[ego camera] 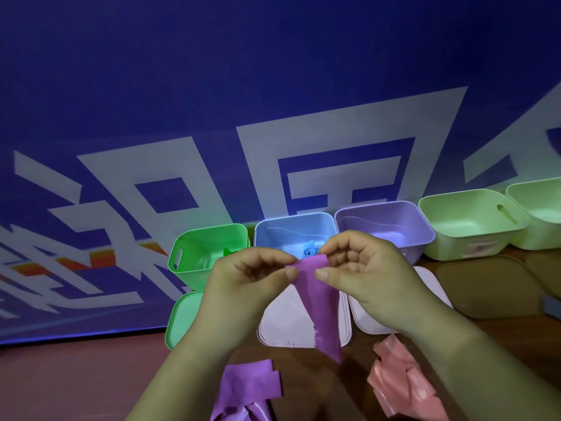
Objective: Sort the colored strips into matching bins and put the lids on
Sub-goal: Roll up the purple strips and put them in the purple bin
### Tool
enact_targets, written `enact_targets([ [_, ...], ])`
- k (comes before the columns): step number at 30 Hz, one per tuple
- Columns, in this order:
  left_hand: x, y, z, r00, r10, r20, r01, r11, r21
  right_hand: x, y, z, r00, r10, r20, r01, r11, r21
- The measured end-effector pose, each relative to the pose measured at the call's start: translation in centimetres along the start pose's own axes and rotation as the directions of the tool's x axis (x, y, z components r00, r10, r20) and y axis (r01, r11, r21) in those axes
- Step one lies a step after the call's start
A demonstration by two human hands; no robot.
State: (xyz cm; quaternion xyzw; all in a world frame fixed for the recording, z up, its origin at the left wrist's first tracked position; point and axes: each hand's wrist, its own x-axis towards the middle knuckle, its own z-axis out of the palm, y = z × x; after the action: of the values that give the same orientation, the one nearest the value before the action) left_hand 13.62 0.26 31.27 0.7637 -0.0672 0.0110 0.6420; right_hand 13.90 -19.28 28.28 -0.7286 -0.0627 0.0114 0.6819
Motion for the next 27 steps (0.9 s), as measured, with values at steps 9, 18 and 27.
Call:
enact_targets([
  [9,0.7,0.9,0.8,0.996,0.081,-0.034,-0.084,0.993,-0.083,1.3,-3.4,-1.2,0.991,-0.117,0.072,0.13,0.964,-0.23],
  [18,1.3,1.6,0.9,0.989,0.139,0.055,-0.143,0.986,0.082,1.1,-3.9,-2.2,0.991,-0.106,0.078,0.114,0.988,-0.103],
  [27,0.3,0.7,0.7,0.981,0.068,0.184,-0.082,0.994,0.068,-1.4,2.3,-1.3,0.998,0.037,0.049,-0.034,0.998,-0.057],
])
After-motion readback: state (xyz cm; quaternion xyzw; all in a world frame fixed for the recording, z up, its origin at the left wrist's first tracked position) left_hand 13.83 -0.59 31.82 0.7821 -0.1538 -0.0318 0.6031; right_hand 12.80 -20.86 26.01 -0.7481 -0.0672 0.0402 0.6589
